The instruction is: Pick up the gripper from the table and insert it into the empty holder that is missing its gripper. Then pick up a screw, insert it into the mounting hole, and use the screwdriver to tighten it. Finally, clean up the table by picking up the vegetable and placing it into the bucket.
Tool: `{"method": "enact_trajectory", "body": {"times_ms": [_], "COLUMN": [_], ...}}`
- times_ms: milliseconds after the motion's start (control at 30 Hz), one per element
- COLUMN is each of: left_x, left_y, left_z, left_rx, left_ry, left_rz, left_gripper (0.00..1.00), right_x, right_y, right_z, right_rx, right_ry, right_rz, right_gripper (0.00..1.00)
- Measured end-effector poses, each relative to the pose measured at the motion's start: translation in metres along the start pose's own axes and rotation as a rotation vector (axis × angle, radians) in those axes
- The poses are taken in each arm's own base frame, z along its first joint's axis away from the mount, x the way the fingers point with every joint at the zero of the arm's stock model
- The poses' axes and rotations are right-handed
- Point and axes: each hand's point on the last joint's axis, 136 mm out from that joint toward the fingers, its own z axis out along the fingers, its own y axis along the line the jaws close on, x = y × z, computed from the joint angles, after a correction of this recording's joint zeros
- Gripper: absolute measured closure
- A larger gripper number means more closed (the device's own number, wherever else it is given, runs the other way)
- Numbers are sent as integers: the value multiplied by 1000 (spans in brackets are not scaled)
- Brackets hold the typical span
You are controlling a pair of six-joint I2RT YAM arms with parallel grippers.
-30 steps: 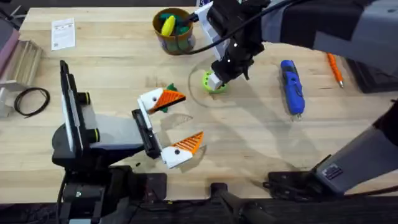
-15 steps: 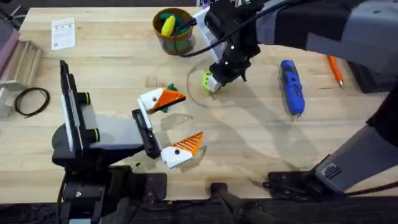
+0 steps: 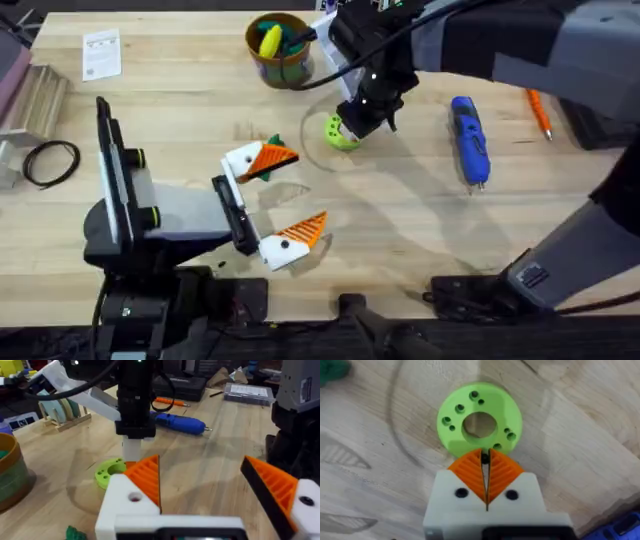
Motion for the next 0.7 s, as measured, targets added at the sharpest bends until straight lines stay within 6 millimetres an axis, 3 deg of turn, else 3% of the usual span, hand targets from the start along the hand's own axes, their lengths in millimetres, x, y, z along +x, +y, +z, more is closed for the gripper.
{"method": "enact_trajectory", "body": {"times_ms": [267,400,533,700], "left_x": [0,0,0,0], "left_y": [0,0,0,0], "left_z": [0,0,0,0], "left_rx": [0,0,0,0], "left_ry": [0,0,0,0], "left_rz": [0,0,0,0], "left_gripper": [15,16,15,15], "right_x": [3,4,-4,-18], "right_y": [0,0,-1,1], "right_z": [-2,-14,-46,-113], "right_rx": [0,-1,0,0], "right_ry": [16,31,9,-81], "right_rz": [0,-1,-1,-9], "right_gripper": [995,995,995,995]}}
